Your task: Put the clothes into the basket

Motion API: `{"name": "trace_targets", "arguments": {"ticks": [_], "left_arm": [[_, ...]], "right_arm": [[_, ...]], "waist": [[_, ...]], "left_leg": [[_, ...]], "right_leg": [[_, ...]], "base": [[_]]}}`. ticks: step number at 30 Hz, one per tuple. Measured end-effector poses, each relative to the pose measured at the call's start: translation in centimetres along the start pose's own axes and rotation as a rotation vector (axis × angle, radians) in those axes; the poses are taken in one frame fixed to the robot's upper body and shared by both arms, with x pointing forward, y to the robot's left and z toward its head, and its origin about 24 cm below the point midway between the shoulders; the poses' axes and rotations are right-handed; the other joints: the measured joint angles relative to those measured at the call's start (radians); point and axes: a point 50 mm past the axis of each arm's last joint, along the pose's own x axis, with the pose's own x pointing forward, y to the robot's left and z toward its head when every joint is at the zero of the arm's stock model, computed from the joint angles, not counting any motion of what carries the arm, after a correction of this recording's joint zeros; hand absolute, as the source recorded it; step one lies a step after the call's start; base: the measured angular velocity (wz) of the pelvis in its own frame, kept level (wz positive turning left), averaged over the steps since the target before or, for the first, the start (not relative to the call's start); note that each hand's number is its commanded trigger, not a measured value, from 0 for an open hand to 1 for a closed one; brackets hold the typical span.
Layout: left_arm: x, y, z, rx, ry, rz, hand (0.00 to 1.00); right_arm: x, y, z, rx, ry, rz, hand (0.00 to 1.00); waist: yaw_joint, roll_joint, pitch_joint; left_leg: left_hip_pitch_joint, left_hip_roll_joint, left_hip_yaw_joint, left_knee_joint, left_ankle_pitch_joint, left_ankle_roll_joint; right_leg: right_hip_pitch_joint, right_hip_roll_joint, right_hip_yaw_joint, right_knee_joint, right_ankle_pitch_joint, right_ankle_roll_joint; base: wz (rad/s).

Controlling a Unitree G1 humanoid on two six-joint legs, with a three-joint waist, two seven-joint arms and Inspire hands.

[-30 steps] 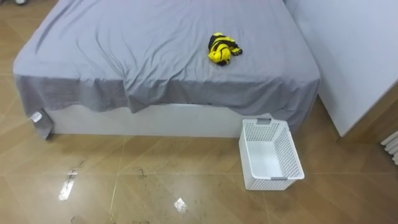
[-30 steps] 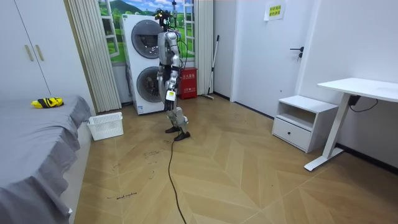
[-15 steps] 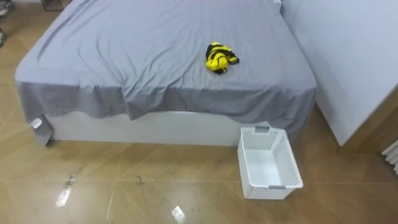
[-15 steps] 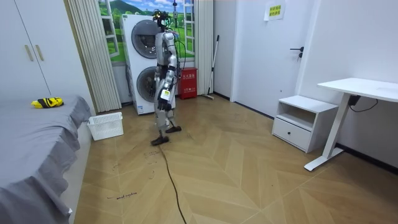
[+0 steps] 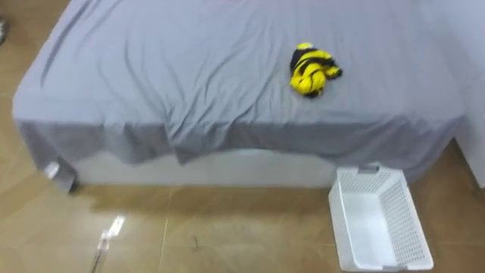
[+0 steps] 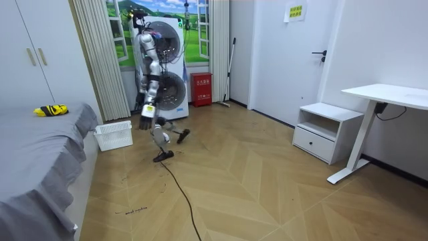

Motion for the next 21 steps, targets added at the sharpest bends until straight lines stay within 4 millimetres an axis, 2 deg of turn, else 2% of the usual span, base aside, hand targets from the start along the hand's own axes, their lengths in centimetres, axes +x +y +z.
{"name": "trace_targets", "arguments": {"ticks": [1,2,3,4,5,6,7,8,9,10,11,12,13,14,15,16,17,18,19,20,21], "left_arm": [[0.2,-0.3,0.7,0.029,-0.026,-0.008,0.00],[0.2,-0.5,0.9,0.045,-0.037,-0.015,0.00],[0.3,-1.0,1.7,0.059,-0.065,-0.026,0.00],[0.4,-1.2,2.1,0.080,-0.079,-0.038,0.00],[0.4,-1.4,2.3,0.096,-0.088,-0.049,0.00],[0.3,-1.7,2.5,0.123,-0.101,-0.068,0.00],[0.3,-2.1,2.5,0.147,-0.106,-0.091,0.00],[0.2,-2.4,2.5,0.156,-0.104,-0.103,0.00],[0.1,-2.8,2.5,0.174,-0.107,-0.128,0.00],[0.0,-2.9,2.1,0.189,-0.099,-0.141,0.00],[0.0,-2.9,1.8,0.193,-0.090,-0.143,0.00],[-0.2,-2.7,1.2,0.192,-0.074,-0.138,0.00],[-0.4,-2.2,0.4,0.185,-0.049,-0.125,0.00],[-0.4,-2.0,0.0,0.185,-0.039,-0.120,0.00],[-0.6,-1.7,-0.6,0.177,-0.024,-0.111,0.00],[-0.8,-1.4,-0.9,0.158,-0.022,-0.098,0.00],[-1.0,-1.1,-1.4,0.154,-0.011,-0.089,0.00],[-1.3,-0.4,-2.5,0.159,0.011,-0.073,0.00],[-1.4,0.2,-3.0,0.157,0.022,-0.058,0.00],[-1.3,0.2,-2.7,0.152,0.016,-0.054,0.00],[-1.1,0.5,-2.0,0.146,-0.008,-0.041,0.00]], "right_arm": [[-0.1,0.1,0.1,0.009,-0.016,0.006,0.00],[-0.1,0.1,0.3,0.011,-0.026,0.011,0.00],[-0.1,0.5,0.9,0.012,-0.048,0.022,0.00],[0.0,0.8,1.5,0.013,-0.072,0.034,0.00],[0.0,0.9,1.8,0.012,-0.085,0.039,0.00],[0.1,1.2,2.6,0.010,-0.109,0.047,0.00],[0.1,1.3,3.4,0.011,-0.139,0.049,0.00],[0.1,1.3,3.5,0.013,-0.150,0.046,0.00],[0.0,1.1,3.6,0.016,-0.162,0.034,0.00],[0.0,1.1,3.7,0.028,-0.168,0.024,0.00],[0.0,1.0,3.9,0.038,-0.178,0.021,0.00],[0.1,1.4,5.1,0.043,-0.213,0.025,0.00],[0.1,2.0,6.5,0.047,-0.262,0.042,0.00],[0.0,2.1,6.9,0.048,-0.279,0.046,0.00],[-0.1,2.0,7.4,0.047,-0.300,0.042,0.00],[-0.3,2.0,7.9,0.053,-0.317,0.041,0.00],[-0.3,2.0,8.1,0.055,-0.324,0.042,0.00],[-0.5,2.2,8.7,0.066,-0.344,0.050,0.00],[-0.7,2.4,9.7,0.076,-0.386,0.057,0.00],[-0.7,2.3,10.1,0.082,-0.403,0.055,0.00],[-0.7,2.1,10.5,0.102,-0.415,0.050,0.00]], "waist": [[0.001,0.012,0.0019],[0.001,0.017,0.0016],[0.003,0.031,0.0025],[0.001,0.043,0.0066],[-0.003,0.045,0.0063],[-0.011,0.043,0.0046],[-0.026,0.046,0.0058],[-0.030,0.050,0.0031],[-0.030,0.057,0.0004],[-0.029,0.057,-0.0088],[-0.025,0.066,-0.0182],[-0.015,0.095,-0.0279],[-0.018,0.114,-0.0191],[-0.019,0.114,-0.0187],[-0.026,0.111,-0.0175],[-0.035,0.095,-0.0091],[-0.039,0.085,-0.0055],[-0.044,0.077,-0.0103],[-0.053,0.068,-0.0067],[-0.063,0.071,-0.0045],[-0.073,0.060,0.0025]], "left_leg": [[0.047,0.010,-0.013,-0.026,-0.010,-0.001],[0.066,0.021,-0.021,-0.037,-0.015,-0.003],[0.108,0.044,-0.026,-0.064,-0.019,-0.009],[0.143,0.064,-0.039,-0.088,-0.022,-0.015],[0.159,0.072,-0.044,-0.102,-0.025,-0.020],[0.194,0.081,-0.061,-0.133,-0.030,-0.028],[0.230,0.090,-0.076,-0.158,-0.036,-0.038],[0.249,0.098,-0.080,-0.166,-0.038,-0.043],[0.288,0.113,-0.087,-0.170,-0.043,-0.050],[0.316,0.125,-0.087,-0.170,-0.050,-0.066],[0.327,0.140,-0.086,-0.169,-0.062,-0.089],[0.342,0.184,-0.083,-0.166,-0.087,-0.139],[0.356,0.211,-0.069,-0.136,-0.086,-0.184],[0.356,0.211,-0.062,-0.110,-0.073,-0.205],[0.356,0.212,-0.044,-0.039,-0.031,-0.263],[0.347,0.208,-0.037,0.066,0.039,-0.250],[0.339,0.209,-0.034,0.128,0.079,-0.250],[0.306,0.214,-0.038,0.260,0.155,-0.250],[0.248,0.237,-0.046,0.369,0.138,-0.230],[0.217,0.256,-0.048,0.405,0.108,-0.219],[0.151,0.277,-0.049,0.430,0.045,-0.214]], "right_leg": [[-0.088,0.021,-0.030,0.082,-0.082,-0.030],[-0.130,0.040,-0.048,0.089,-0.122,-0.043],[-0.217,0.088,-0.075,0.056,-0.183,-0.053],[-0.285,0.137,-0.103,-0.054,-0.211,-0.060],[-0.311,0.159,-0.116,-0.129,-0.212,-0.060],[-0.349,0.186,-0.137,-0.302,-0.192,-0.073],[-0.368,0.204,-0.158,-0.470,-0.119,-0.088],[-0.369,0.212,-0.165,-0.531,-0.063,-0.096],[-0.354,0.223,-0.189,-0.639,0.047,-0.117],[-0.336,0.240,-0.203,-0.681,0.144,-0.166],[-0.335,0.257,-0.198,-0.672,0.173,-0.178],[-0.328,0.289,-0.207,-0.617,0.163,-0.176],[-0.323,0.311,-0.211,-0.569,0.123,-0.196],[-0.318,0.312,-0.208,-0.548,0.101,-0.198],[-0.290,0.309,-0.201,-0.516,0.063,-0.205],[-0.253,0.304,-0.226,-0.479,0.028,-0.209],[-0.224,0.299,-0.246,-0.478,0.015,-0.213],[-0.142,0.298,-0.257,-0.541,-0.007,-0.217],[-0.076,0.305,-0.251,-0.617,-0.034,-0.194],[-0.055,0.313,-0.253,-0.632,-0.035,-0.195],[-0.020,0.315,-0.248,-0.659,-0.036,-0.193]], "base": [[0.09],[0.00],[0.07],[0.11],[0.29],[0.48],[0.54],[0.68],[0.56],[0.42],[-0.07],[-0.33],[-0.35],[-0.14],[-0.06],[-0.09],[-0.31],[-0.30],[-0.20],[0.08],[0.06]]}}
